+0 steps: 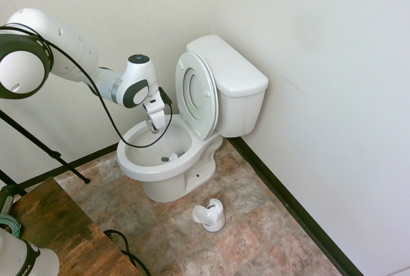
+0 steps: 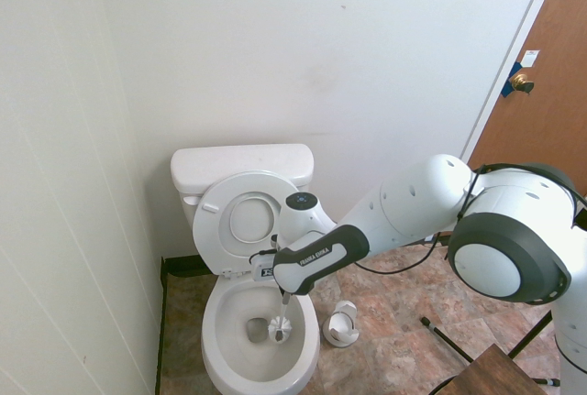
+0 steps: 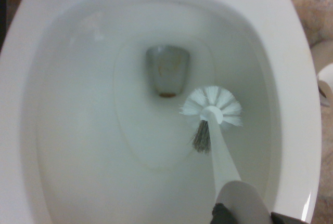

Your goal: Clean the toilet

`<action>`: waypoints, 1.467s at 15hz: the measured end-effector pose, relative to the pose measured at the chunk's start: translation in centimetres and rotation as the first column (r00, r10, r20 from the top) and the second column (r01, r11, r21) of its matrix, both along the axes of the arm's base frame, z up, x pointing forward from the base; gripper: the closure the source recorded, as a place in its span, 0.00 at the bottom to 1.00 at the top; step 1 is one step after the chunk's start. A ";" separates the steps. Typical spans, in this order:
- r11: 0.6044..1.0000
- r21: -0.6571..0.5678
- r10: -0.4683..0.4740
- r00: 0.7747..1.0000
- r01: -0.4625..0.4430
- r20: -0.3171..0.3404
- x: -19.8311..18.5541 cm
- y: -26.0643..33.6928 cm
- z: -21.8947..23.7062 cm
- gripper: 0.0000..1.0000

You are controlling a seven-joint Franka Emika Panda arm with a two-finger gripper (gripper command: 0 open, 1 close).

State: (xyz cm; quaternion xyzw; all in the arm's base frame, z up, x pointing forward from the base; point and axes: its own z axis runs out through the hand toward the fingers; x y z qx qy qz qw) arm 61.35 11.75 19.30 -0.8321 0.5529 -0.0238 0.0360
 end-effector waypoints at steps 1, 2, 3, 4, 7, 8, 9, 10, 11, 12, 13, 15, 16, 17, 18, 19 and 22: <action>1.000 0.005 -0.011 1.000 0.011 0.010 1.3 -0.5 0.2 1.00; 1.000 0.009 -0.017 1.000 0.017 0.018 2.6 -0.6 0.3 1.00; 1.000 0.012 -0.017 1.000 0.017 0.024 3.8 -0.4 0.5 1.00; 1.000 0.013 -0.014 0.999 0.014 0.029 4.9 0.0 0.6 1.00; 1.000 0.018 0.003 0.999 -0.004 0.038 7.3 1.6 0.9 1.00; 1.000 0.020 0.013 0.999 -0.014 0.043 7.7 2.5 0.9 1.00; 0.999 0.021 0.025 0.998 -0.026 0.050 7.9 3.6 0.9 1.00; 0.999 0.022 0.035 0.998 -0.036 0.054 8.0 4.6 0.8 1.00; 0.999 0.023 0.042 0.997 -0.044 0.057 8.1 5.5 0.9 1.00; 0.998 0.023 0.049 0.997 -0.050 0.058 8.2 6.3 0.9 1.00; 0.998 0.023 0.055 0.997 -0.056 0.058 8.2 6.8 0.7 1.00; 0.998 0.018 0.052 0.997 -0.053 0.054 7.9 7.6 0.4 1.00; 0.999 0.012 0.044 0.998 -0.044 0.050 7.7 7.7 0.4 1.00; 0.999 0.008 0.038 0.998 -0.038 0.044 7.5 7.6 0.3 1.00; 0.999 0.004 0.033 0.999 -0.034 0.038 7.1 7.3 0.4 1.00; 1.000 0.000 0.029 0.999 -0.029 0.035 6.6 6.8 0.8 1.00; 1.000 0.002 0.024 0.998 -0.024 0.050 4.0 5.5 4.2 1.00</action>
